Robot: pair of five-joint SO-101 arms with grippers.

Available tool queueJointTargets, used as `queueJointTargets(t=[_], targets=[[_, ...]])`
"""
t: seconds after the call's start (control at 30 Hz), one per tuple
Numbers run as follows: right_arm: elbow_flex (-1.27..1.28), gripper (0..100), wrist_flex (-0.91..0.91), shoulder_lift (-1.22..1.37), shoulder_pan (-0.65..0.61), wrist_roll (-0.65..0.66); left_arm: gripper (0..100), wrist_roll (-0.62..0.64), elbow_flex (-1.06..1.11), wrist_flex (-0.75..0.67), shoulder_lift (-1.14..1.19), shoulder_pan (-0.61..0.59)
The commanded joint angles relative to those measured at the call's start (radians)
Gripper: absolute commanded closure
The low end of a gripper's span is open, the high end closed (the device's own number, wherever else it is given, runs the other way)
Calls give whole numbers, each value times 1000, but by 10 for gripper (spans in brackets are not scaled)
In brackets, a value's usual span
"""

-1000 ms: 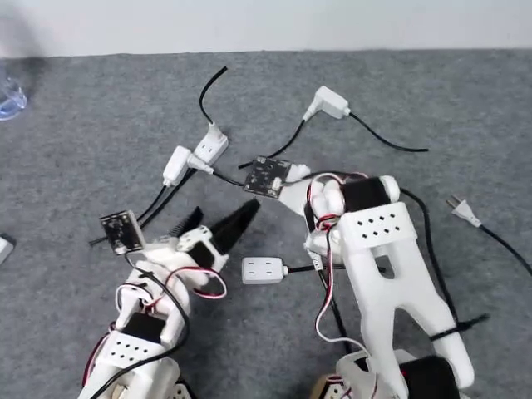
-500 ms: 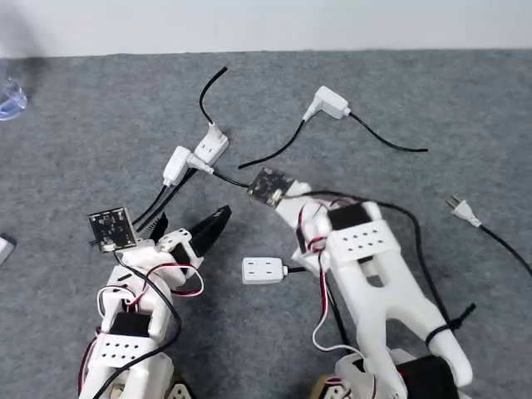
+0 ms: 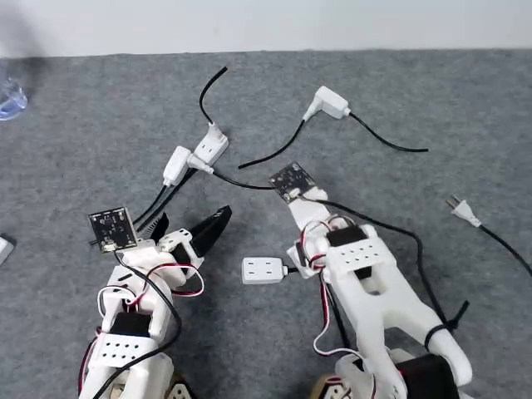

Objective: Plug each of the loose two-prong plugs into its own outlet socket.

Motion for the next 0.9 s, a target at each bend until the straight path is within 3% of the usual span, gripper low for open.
queueJointTargets(t=[0.0,0.6,0.87], targets=[[21,847,-59,1,31,-23,557,-9,-8,5,-9,0],[17,848,-76,27,-10,-104,557,-11,-8,5,-9,0],[-198,850,94,254,-5,-149,557,-11,-8,5,-9,0]])
